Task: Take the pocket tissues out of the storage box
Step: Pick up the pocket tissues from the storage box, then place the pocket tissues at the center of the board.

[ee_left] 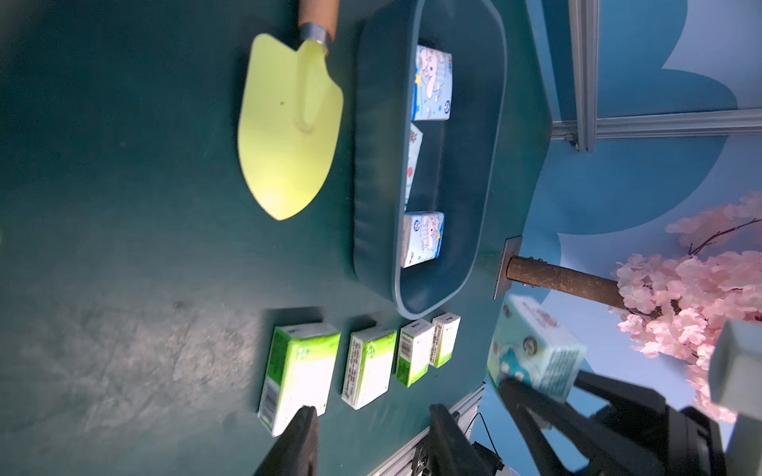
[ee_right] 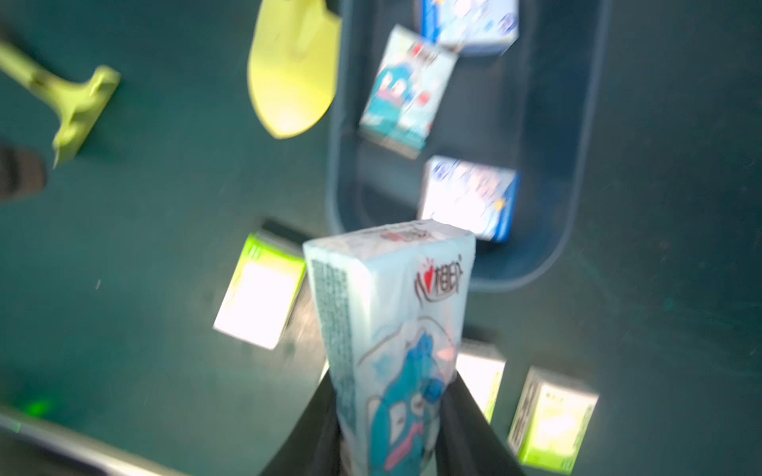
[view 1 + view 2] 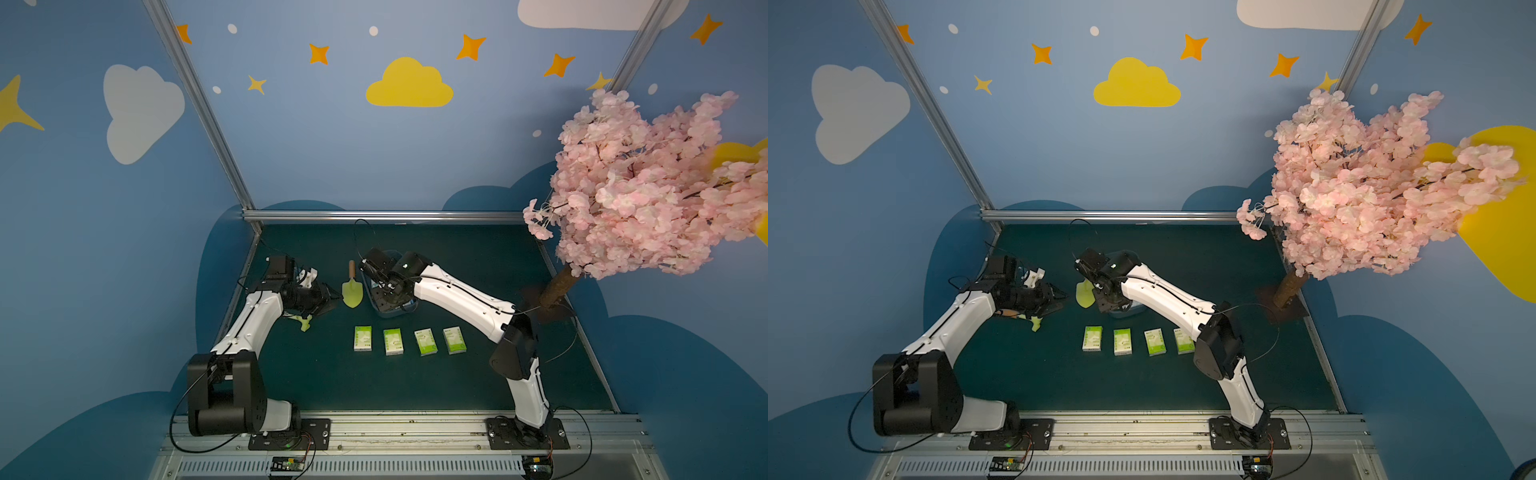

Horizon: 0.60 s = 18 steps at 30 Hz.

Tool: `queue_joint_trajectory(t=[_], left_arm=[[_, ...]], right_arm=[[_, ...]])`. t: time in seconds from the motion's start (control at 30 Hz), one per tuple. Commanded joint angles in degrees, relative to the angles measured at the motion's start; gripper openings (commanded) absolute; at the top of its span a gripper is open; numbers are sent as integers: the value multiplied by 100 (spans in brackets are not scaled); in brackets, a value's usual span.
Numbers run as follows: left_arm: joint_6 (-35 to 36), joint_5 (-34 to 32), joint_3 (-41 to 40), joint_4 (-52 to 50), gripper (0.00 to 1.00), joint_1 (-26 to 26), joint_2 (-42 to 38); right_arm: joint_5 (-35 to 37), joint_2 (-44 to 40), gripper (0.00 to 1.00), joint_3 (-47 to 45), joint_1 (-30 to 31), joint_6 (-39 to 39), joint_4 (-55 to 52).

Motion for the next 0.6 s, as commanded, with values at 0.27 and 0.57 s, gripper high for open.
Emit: queue_joint_trajectory(t=[0.27,0.57], left_arm=[[274,-5,-1079,-457,50,461,-1263],[142,-257,-1242,-580,54,907,-1726]], right_arm=[[-151,81,33,-130,1287,840,-1075],[-548,659,33,-72,1694,974,-1087]])
